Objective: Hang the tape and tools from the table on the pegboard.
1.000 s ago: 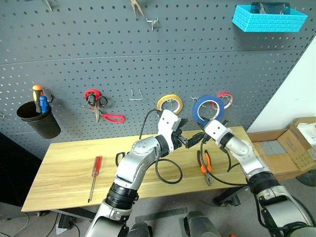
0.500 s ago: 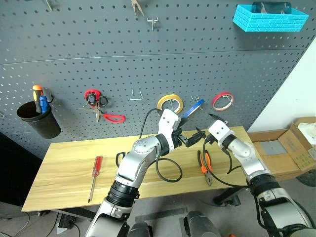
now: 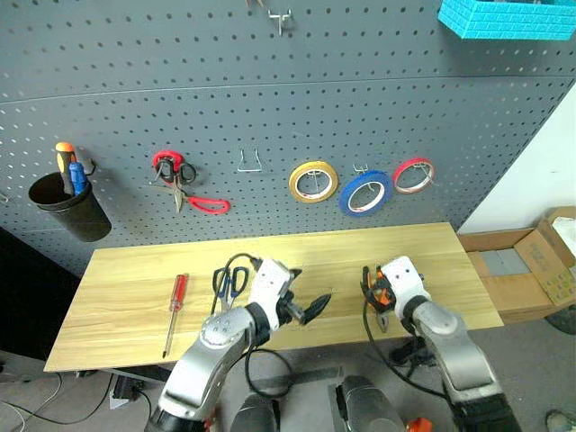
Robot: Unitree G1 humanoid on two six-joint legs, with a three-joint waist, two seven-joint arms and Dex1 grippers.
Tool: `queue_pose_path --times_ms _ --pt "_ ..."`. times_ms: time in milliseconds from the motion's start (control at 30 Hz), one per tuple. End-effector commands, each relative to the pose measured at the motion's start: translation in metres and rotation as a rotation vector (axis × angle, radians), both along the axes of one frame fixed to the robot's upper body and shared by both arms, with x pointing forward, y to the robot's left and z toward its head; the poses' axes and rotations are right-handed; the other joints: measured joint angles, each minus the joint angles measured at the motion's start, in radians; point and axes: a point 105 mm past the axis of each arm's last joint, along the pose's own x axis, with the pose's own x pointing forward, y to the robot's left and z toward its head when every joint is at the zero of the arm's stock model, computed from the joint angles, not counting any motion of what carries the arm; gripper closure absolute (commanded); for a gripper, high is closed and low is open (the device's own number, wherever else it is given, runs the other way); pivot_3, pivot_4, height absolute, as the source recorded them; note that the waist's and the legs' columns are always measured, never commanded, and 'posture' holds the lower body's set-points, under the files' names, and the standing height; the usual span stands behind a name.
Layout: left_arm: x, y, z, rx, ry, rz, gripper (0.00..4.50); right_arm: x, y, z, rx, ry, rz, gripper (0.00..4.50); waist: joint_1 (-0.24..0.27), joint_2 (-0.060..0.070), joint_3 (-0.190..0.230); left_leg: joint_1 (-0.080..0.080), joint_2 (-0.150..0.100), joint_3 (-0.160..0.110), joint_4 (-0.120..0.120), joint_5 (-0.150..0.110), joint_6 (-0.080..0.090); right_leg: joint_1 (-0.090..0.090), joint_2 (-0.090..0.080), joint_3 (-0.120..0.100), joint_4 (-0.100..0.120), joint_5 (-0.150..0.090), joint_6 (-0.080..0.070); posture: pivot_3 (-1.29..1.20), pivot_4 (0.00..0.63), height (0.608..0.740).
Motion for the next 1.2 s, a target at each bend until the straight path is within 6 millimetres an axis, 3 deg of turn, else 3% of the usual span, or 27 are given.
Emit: queue_pose_path --times_ms 33,267,467,800,1000,1200 --pt "-0.010 -0.005 0.006 0.087 -0.093 -0.070 0.00 0.019 -0.005 0.002 0.108 0.150 -0.153 0.08 0.007 0.002 0.016 0.000 0.000 0.000 0.000 0.000 0.000 0.000 0.000 0.000 0.000 0.000 0.000 -0.04 0.264 0.740" --pt "-0.018 -0.019 0.011 0.080 -0.109 -0.095 0.00 0.050 -0.034 0.008 0.120 0.308 -0.346 0.08 0.022 0.003 0.054 -0.009 -0.002 0.000 -0.002 0.000 0.002 -0.006 -0.006 -0.001 -0.003 0.001 -0.001 -0.01 0.317 0.740" --pt "-0.023 -0.023 0.016 0.070 -0.112 -0.091 0.00 0.049 -0.052 0.002 0.075 0.408 -0.430 0.08 0.017 0.002 0.068 -0.030 -0.002 0.003 -0.002 -0.002 0.006 -0.029 -0.008 -0.001 -0.001 0.000 0.000 0.01 0.328 0.740" --pt "-0.026 -0.026 0.016 0.053 -0.105 -0.071 0.00 0.039 -0.030 0.023 0.113 0.473 -0.462 0.08 0.015 0.002 0.070 -0.034 -0.003 0.004 -0.001 -0.002 0.006 -0.034 -0.011 -0.003 0.000 0.000 -0.001 0.00 0.308 0.740" --pt "-0.022 -0.030 0.020 0.047 -0.121 -0.076 0.00 0.030 -0.029 0.024 0.137 0.536 -0.512 0.08 0.017 0.002 0.070 -0.036 -0.004 0.004 -0.001 -0.002 0.006 -0.035 -0.012 -0.004 0.000 0.001 0.000 -0.01 0.299 0.740" --pt "-0.021 -0.031 0.023 0.043 -0.133 -0.085 0.00 0.022 -0.036 0.009 0.100 0.573 -0.534 0.08 0.016 0.002 0.070 -0.036 -0.003 0.004 -0.001 -0.002 0.006 -0.035 -0.012 -0.004 0.000 0.001 0.000 0.00 0.299 0.740"
